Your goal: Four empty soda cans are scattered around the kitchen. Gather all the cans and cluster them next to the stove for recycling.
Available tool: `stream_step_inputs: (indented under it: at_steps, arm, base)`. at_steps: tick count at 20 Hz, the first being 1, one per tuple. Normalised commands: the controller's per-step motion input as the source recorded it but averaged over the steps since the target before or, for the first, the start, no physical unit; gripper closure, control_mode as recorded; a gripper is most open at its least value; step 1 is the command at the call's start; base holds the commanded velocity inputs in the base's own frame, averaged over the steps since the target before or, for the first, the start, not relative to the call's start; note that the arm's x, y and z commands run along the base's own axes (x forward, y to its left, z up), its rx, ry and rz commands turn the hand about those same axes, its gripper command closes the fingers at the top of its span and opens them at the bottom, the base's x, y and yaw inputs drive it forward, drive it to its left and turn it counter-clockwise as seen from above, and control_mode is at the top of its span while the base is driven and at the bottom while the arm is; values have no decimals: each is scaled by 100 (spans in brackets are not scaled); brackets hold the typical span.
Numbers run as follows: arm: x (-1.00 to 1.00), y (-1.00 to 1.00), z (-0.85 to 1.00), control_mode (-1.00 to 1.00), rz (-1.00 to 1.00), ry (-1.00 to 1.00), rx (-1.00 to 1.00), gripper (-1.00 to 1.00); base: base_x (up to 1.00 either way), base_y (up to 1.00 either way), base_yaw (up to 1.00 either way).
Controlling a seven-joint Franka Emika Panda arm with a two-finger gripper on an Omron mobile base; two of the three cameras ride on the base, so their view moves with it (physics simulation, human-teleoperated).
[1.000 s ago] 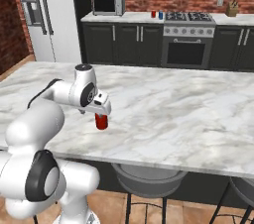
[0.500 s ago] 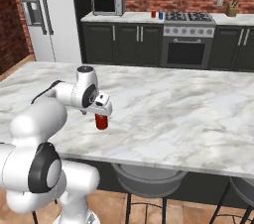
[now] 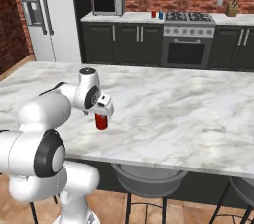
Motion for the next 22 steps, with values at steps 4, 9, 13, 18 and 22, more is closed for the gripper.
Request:
stream_step_inputs:
  at_steps: [4,9,13,18,22]
  arm:
    - [27,0,-13,-100,0,0,0,-100]
    - [16,0,-15,-100,0,0,0,-100]
    - [9,0,-17,-100,0,0,0,-100]
    - [15,0,-14,-100,0,0,0,-100]
    - [22,0,-10,-100,0,0,0,-100]
  base:
    - [0,0,0]
    - [0,0,0]
    - [0,0,0]
    - [0,0,0]
    - [0,0,0]
